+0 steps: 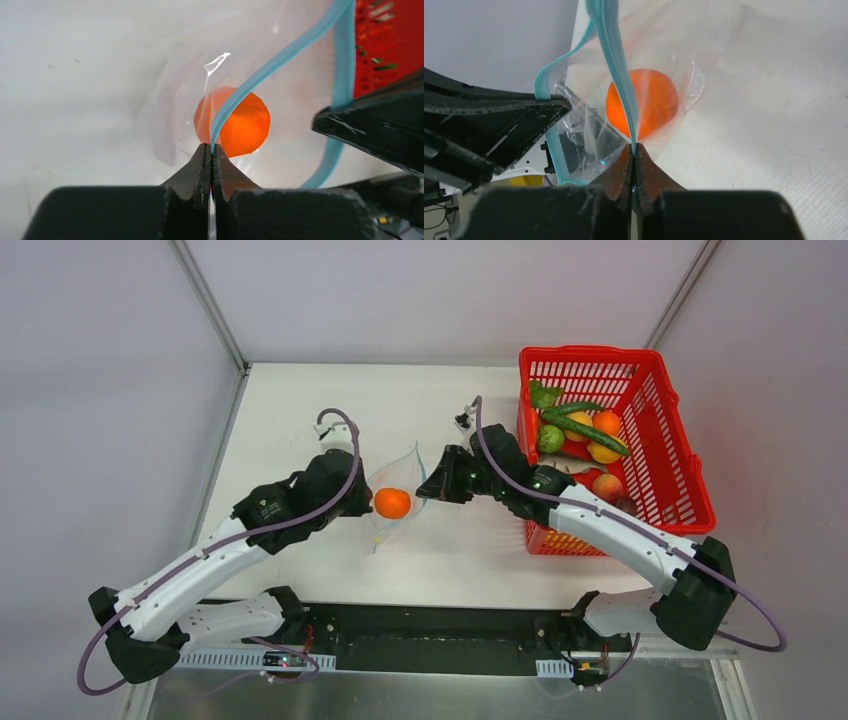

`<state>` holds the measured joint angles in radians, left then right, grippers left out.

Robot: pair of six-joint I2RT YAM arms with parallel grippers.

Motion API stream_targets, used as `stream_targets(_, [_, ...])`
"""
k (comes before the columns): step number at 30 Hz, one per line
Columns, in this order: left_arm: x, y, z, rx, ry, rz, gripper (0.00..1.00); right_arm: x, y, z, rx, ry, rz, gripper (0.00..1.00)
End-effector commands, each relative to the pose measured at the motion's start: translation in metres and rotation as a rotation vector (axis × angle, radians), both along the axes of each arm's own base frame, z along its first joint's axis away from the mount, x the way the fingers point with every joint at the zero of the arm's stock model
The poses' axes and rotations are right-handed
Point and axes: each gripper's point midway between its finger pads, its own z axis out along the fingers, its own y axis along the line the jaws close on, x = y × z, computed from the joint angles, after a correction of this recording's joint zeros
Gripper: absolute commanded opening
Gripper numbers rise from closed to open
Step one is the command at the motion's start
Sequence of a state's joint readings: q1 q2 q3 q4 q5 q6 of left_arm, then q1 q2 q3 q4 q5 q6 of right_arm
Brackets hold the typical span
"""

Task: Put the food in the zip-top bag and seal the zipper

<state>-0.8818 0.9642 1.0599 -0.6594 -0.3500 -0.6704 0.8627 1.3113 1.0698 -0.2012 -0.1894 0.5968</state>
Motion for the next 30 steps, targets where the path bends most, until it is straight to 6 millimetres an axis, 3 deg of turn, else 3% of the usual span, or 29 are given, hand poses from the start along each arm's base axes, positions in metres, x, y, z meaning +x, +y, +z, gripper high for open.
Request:
stream_targets(1, [0.001, 0.073, 0.036, 0.171, -0.115, 0.18, 0.0, 0.007, 0.011, 0.057, 0.088, -0.138, 0.043, 0.01])
stream_targets(4, [-0.008, 0.088, 0.058, 0.141, -0.16, 0.193, 0.0, 0.016, 0.011, 0.057, 0.033, -0.15, 0.031, 0.01])
stream_targets(6, [-0.009, 0.074, 0.072, 0.06, -0.2, 0.124, 0.0, 0.01, 0.025, 0.063, 0.058, -0.135, 0.111, 0.01])
stream_targets(9, [-0.011, 0.062, 0.077, 0.05, -0.185, 0.061, 0.0, 0.007, 0.043, 0.076, 0.123, -0.108, 0.174, 0.01])
stream_targets(11, [-0.009, 0.065, 0.07, 0.108, -0.149, 0.077, 0.0, 0.014, 0.047, 0.076, 0.142, -0.116, 0.138, 0.03])
stream_targets(13, [-0.007, 0.068, 0.055, 0.17, -0.111, 0.089, 0.0, 0.022, 0.044, 0.062, 0.102, -0.104, 0.093, 0.03])
stream_targets(18, [-0.007, 0.049, 0.012, 0.196, -0.012, 0.046, 0.0, 0.027, 0.029, -0.002, -0.123, -0.023, 0.072, 0.08])
stream_targets(20, [-0.005, 0.042, 0.001, 0.184, 0.007, 0.044, 0.0, 0.027, 0.024, -0.013, -0.171, -0.01, 0.076, 0.08])
stream_targets(23, [-0.003, 0.032, -0.005, 0.146, 0.018, 0.036, 0.0, 0.03, 0.018, -0.009, -0.179, -0.047, 0.051, 0.09])
stream_targets(30, [0.002, 0.013, 0.002, 0.059, -0.001, 0.003, 0.0, 0.034, 0.006, 0.003, -0.187, -0.111, 0.021, 0.16])
